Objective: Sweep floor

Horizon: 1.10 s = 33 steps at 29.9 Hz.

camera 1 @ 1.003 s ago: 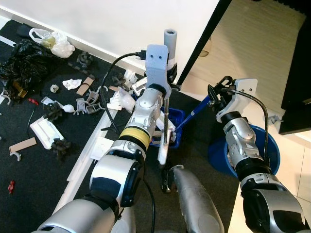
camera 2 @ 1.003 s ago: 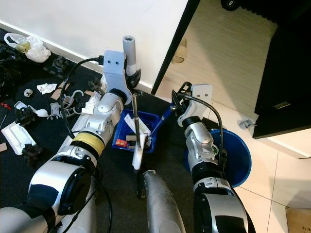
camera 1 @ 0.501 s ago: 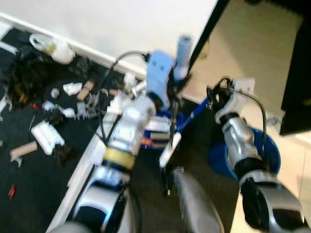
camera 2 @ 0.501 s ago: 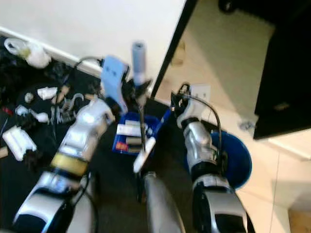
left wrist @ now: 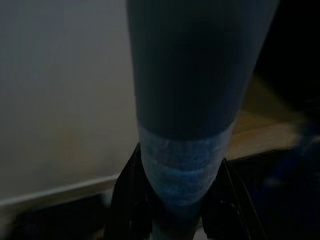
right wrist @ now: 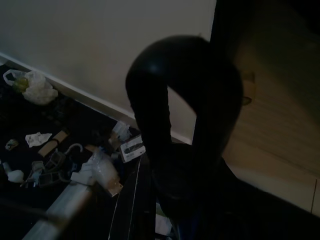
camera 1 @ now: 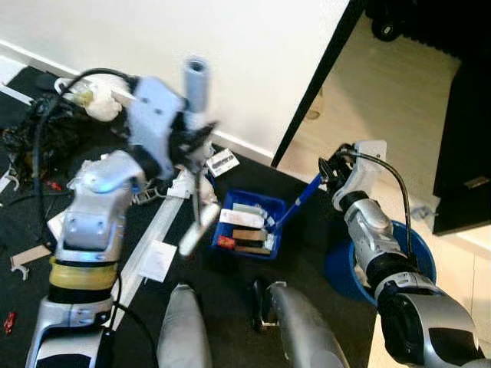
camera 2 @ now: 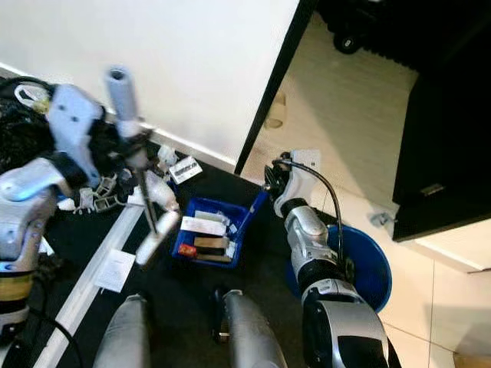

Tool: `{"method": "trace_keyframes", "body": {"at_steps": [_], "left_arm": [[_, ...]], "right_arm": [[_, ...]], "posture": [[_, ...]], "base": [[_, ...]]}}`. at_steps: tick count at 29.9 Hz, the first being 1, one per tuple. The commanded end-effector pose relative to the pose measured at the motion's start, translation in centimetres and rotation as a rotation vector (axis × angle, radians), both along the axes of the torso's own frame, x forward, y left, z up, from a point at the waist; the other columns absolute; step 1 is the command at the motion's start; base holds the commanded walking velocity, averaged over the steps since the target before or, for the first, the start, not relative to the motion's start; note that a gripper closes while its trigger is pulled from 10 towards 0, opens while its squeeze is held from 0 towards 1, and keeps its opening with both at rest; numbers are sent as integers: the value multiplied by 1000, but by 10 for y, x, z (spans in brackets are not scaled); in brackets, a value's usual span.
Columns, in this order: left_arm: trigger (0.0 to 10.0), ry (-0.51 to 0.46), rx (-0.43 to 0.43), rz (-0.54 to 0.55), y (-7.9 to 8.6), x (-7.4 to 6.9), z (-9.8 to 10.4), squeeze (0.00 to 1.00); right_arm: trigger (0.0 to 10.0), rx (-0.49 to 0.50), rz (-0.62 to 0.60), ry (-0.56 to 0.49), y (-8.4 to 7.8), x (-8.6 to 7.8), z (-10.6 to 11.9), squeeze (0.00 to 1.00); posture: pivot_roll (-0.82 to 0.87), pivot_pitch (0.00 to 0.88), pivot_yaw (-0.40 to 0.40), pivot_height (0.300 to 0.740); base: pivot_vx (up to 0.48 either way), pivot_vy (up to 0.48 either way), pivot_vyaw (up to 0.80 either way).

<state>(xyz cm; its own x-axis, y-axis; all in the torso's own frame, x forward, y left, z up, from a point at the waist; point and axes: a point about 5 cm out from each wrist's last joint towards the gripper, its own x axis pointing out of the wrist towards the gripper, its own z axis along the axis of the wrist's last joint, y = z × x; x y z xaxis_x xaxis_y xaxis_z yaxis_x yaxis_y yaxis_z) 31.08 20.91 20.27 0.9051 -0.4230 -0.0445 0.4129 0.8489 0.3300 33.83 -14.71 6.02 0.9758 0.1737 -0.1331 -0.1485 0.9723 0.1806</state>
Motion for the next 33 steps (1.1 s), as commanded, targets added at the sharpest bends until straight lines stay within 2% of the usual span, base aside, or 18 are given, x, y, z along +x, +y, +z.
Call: {"method": "trace_keyframes", "body": {"at_steps": [1, 3, 4, 5, 6, 8, 9, 12, 16, 20, 26, 29, 32, 33], "left_arm": [[10000, -9, 36, 98, 12, -1, -7, 0], [10000, 25, 38, 193, 17, 0, -25, 0], [10000, 25, 38, 193, 17, 0, -25, 0], [10000, 55, 24, 253, 18, 0, -41, 0], [10000, 55, 24, 253, 18, 0, -41, 0], [10000, 113, 14, 317, 17, -3, -67, 0], [10000, 113, 14, 317, 17, -3, -67, 0], [10000, 168, 35, 350, 12, -8, -94, 0], [10000, 178, 32, 357, 12, -10, -100, 0], [10000, 174, 7, 351, 4, -12, -112, 0], [10000, 189, -13, 377, 1, -11, -124, 0], [10000, 194, -38, 398, 1, -11, -127, 0], [10000, 194, -62, 417, 1, -11, -129, 0], [10000, 194, -62, 417, 1, -11, -129, 0]], "right_arm": [[10000, 66, -37, 90, -2, -13, -21, 0], [10000, 114, -101, 95, -12, -15, -23, 0], [10000, 114, -101, 95, -12, -15, -23, 0], [10000, 152, -153, 94, -20, -16, -23, 0], [10000, 152, -153, 94, -20, -16, -23, 0], [10000, 191, -223, 87, -35, -18, -24, 0], [10000, 191, -223, 87, -35, -18, -24, 0], [10000, 178, -265, 59, -55, -19, -20, 0], [10000, 171, -277, 43, -63, -19, -17, 0], [10000, 145, -297, -14, -82, -20, -9, 0], [10000, 130, -269, -81, -85, -16, 4, 0], [10000, 174, -266, -143, -85, -11, 15, 0], [10000, 331, -334, -213, -94, -5, 28, 0], [10000, 331, -334, -213, -94, -5, 28, 0]], "posture": [[151, 51, -95, 740], [146, 38, -80, 740], [146, 38, -80, 740], [138, 31, -69, 740], [138, 31, -69, 740], [130, 24, -58, 740], [130, 24, -58, 740], [112, 15, -30, 740], [108, 11, -25, 740], [103, 7, -25, 740], [92, 7, -28, 740], [89, 8, -29, 740], [90, 11, -31, 740], [90, 11, -31, 740]], "base": [[0, 0, 0], [0, 0, 0], [0, 0, 0], [0, 0, 0], [0, 0, 0], [0, 0, 0], [0, 0, 0], [0, 0, 0], [0, 0, 0], [0, 0, 0], [0, 0, 0], [0, 0, 0], [0, 0, 0], [0, 0, 0]]}}
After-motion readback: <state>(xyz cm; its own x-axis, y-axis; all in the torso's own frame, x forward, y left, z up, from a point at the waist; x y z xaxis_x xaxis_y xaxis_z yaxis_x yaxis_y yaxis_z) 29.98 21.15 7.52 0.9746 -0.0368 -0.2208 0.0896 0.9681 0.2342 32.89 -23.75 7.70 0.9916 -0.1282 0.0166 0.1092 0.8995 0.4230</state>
